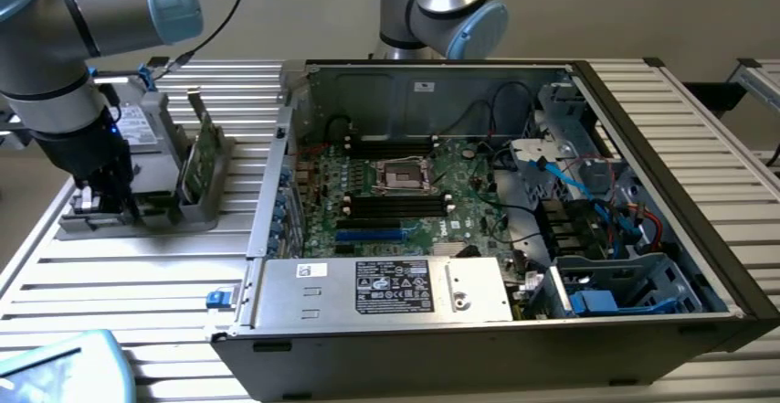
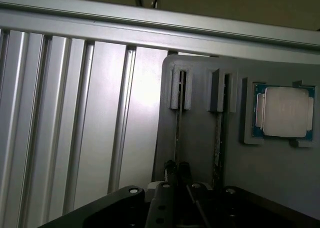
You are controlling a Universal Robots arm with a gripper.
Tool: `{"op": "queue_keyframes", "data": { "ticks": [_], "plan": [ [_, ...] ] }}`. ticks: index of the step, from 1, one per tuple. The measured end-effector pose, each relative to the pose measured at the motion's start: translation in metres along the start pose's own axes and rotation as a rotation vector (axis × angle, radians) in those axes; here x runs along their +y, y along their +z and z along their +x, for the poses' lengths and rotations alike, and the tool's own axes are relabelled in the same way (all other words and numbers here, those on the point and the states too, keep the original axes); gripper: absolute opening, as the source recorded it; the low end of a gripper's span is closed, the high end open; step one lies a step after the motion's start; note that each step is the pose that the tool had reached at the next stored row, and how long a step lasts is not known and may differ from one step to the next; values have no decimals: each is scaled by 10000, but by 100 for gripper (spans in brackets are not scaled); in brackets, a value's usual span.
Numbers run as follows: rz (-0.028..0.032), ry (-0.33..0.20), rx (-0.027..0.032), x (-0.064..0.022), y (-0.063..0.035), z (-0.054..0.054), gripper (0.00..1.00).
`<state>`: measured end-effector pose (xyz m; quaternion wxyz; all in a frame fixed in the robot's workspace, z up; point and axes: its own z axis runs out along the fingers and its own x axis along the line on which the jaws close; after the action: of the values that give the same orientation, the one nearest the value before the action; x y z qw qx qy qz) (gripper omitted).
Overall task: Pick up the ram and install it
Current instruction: 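Pick up the ram and move it above insertion slot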
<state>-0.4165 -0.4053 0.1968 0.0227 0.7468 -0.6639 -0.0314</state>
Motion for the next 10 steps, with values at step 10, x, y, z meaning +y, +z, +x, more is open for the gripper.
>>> {"op": "queue_keyframes", "data": {
  "ticks": [10],
  "plan": [
    [0,1,0,2,-22,-1,13]
  ]
}}
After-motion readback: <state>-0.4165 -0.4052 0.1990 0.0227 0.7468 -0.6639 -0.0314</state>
